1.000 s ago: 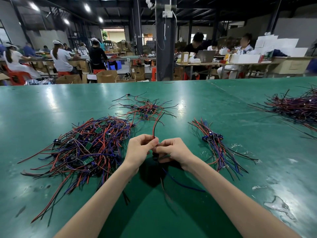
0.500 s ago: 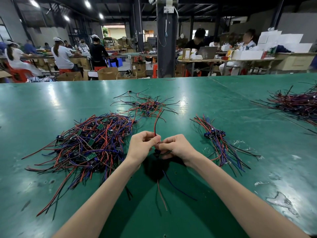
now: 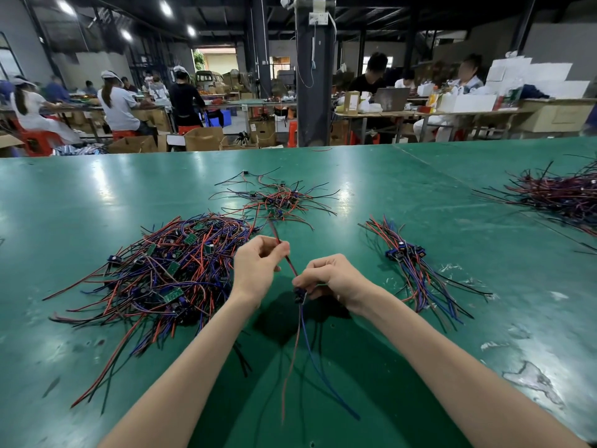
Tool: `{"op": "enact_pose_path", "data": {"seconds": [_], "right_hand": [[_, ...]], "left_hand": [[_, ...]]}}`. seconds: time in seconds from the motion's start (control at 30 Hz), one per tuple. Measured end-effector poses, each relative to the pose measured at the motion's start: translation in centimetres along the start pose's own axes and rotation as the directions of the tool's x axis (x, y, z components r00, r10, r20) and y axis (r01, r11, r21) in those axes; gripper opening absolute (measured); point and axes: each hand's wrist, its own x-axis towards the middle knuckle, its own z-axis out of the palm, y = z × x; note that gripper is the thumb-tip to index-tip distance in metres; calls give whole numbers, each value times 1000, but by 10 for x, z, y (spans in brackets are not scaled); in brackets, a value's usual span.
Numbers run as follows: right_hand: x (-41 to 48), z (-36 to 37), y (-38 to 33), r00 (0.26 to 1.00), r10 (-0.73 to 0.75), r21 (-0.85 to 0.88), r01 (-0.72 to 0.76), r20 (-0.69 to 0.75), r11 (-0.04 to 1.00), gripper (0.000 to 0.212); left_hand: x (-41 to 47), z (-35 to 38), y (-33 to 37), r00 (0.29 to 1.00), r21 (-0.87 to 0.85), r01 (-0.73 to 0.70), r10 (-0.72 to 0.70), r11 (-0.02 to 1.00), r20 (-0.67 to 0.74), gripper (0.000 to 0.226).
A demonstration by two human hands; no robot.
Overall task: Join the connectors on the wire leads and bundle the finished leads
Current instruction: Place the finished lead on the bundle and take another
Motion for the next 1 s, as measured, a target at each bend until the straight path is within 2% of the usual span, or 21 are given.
{"op": "enact_pose_path", "data": {"seconds": [0.1, 0.2, 0.33, 0.47, 0.53, 0.63, 0.73, 0.8, 0.87, 0.93, 1.0], "right_hand": [[0, 1, -1, 999, 0, 12, 0, 53, 1000, 32], [1, -2, -3, 998, -12, 79, 7, 61, 997, 27], [1, -5, -3, 998, -20, 84, 15, 57, 996, 32], [0, -4, 0, 999, -30, -2, 30, 25, 1000, 33], [1, -5, 2, 998, -64, -46, 64, -15, 997, 31], [3, -8, 4, 993, -96, -112, 88, -74, 990, 21], [6, -14, 5, 990, -96, -127, 82, -108, 989, 18], [5, -16, 5, 992, -100, -146, 87, -81, 985, 17], [3, -14, 6, 994, -111, -182, 106, -14, 978, 17], [1, -12, 5, 992, -111, -206, 122, 63, 971, 16], [0, -11, 3, 989, -102, -214, 124, 110, 969, 13]], "left_hand": [[5, -7, 2, 998, -5, -45, 44, 999, -54, 12], [7, -8, 7, 994, -16, -81, 79, 997, -78, 10], [7, -6, 10, 992, -15, -85, 83, 996, -95, 8], [10, -13, 14, 980, -104, -7, -14, 995, -200, 12], [10, -16, 17, 974, -161, 57, -91, 985, -209, 13], [6, -14, 23, 966, -336, 169, -223, 927, -129, 15], [3, -11, 31, 937, -538, 309, -348, 784, 32, 14], [3, -11, 33, 908, -628, 387, -396, 675, 134, 15], [5, -13, 32, 898, -671, 403, -409, 623, 160, 19], [7, -17, 29, 921, -664, 345, -376, 663, 103, 20], [9, -20, 23, 961, -519, 216, -273, 827, -35, 19]]}}
